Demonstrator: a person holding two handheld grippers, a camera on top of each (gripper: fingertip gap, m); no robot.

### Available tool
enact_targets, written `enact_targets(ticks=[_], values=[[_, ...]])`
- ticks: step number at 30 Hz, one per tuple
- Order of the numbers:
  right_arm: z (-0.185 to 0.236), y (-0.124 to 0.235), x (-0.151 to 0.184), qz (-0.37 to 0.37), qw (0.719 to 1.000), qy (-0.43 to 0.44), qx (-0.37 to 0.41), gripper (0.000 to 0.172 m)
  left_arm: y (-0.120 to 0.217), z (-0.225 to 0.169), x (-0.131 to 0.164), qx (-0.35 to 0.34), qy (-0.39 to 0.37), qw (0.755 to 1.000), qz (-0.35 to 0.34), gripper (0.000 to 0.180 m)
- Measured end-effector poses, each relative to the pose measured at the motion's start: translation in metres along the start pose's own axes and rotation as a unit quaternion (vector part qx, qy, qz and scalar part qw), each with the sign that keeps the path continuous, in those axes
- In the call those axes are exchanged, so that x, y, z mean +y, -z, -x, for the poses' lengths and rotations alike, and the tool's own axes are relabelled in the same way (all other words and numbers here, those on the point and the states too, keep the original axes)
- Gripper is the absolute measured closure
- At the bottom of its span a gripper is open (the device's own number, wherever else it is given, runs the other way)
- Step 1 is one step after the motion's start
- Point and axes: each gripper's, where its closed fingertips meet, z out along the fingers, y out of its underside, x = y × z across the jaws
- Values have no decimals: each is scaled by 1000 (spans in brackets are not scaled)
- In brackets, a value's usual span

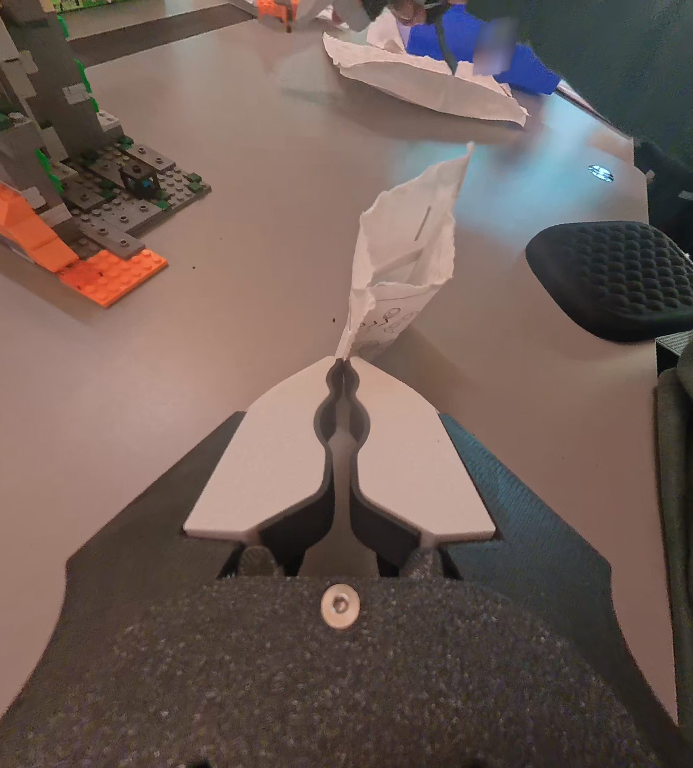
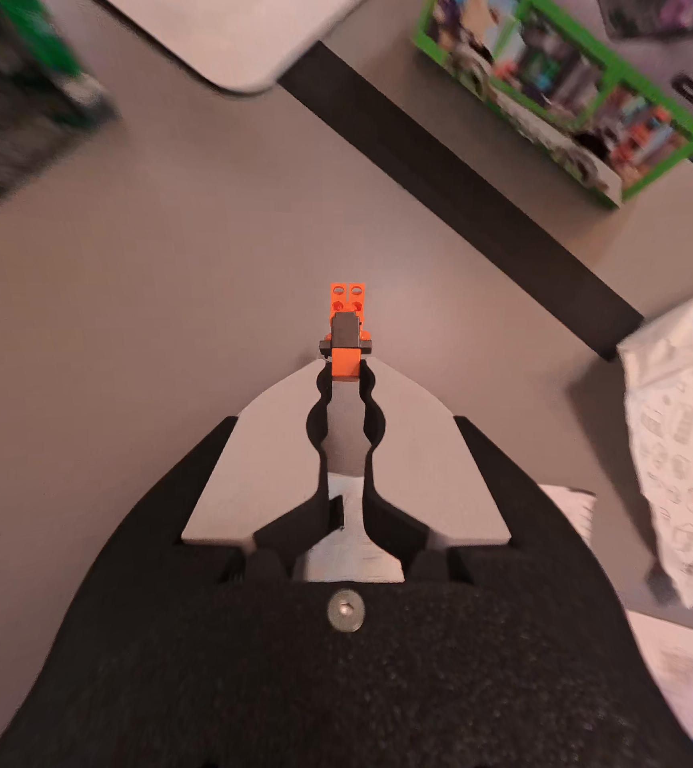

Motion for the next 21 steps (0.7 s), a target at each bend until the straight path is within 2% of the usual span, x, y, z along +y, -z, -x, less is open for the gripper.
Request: enact_targets(ticks=[4,8,13,16,18,21], values=[[99,28,-26,-66,992,-4,-110,160,-1,4,-2,-13,7,1000,-3,180],[192,53,-42,-110,960,-69,-249,160,-3,11,-5,-27,24,999,-3,180],[220,47,-53,-148,966,-51,-204,160,-10,29,-13,-19,40,999,11,180],[243,51,-69,-177,937,-112,-281,159,-13,47,-20,-24,54,998,18,180],[252,52,-71,-179,924,-123,-314,159,-14,61,-27,-31,64,997,15,180],[249,46,-64,-169,925,-127,-315,159,-15,81,-34,-42,78,996,15,180]])
